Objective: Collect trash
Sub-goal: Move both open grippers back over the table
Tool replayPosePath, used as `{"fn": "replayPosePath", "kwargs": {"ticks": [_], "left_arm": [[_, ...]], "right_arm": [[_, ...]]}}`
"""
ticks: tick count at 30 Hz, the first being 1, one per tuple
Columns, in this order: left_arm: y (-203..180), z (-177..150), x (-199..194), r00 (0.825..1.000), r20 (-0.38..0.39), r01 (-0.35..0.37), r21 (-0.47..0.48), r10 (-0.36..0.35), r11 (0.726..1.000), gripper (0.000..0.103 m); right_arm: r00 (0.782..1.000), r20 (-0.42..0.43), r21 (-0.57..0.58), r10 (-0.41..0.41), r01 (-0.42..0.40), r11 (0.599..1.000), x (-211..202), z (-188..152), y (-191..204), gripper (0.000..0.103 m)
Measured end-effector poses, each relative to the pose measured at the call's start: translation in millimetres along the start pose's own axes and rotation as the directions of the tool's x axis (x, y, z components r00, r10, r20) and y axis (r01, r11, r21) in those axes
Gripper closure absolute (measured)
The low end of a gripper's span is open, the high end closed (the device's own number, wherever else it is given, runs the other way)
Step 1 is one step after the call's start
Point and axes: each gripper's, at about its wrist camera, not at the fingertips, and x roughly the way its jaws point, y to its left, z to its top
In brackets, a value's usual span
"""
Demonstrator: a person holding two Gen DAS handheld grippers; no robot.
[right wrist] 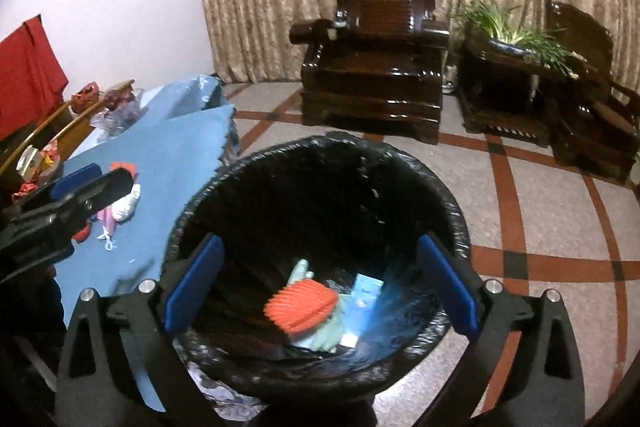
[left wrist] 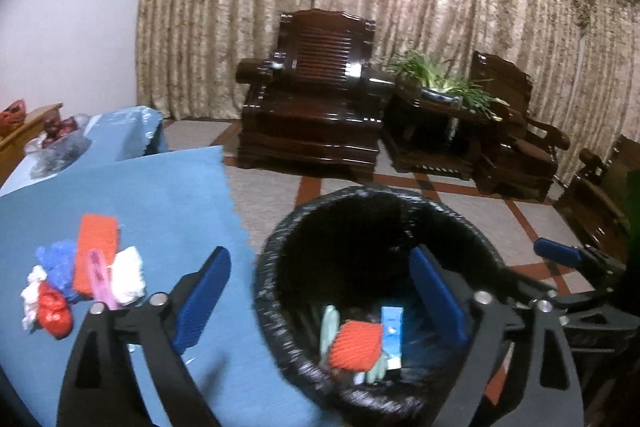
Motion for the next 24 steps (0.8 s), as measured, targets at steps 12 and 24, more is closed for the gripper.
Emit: {"fn": "replayPosePath", "kwargs": {"ticks": [12, 24], "left_arm": [[94, -39, -66, 0.976, -0.008, -0.215, -0.099, 0.216, 0.971, 0.006], [176, -66, -103, 0.922, -0.016, -0.382, -0.196, 0.386, 0.903, 0.006]], "right_arm": [[0.987, 0.024, -0.091, 0.159, -0.157, 0.983, 3, 14, 91, 0.005], [0.96, -0.045, -0.204, 0.278, -0.281, 0.938, 41, 14, 194, 0.005]]}}
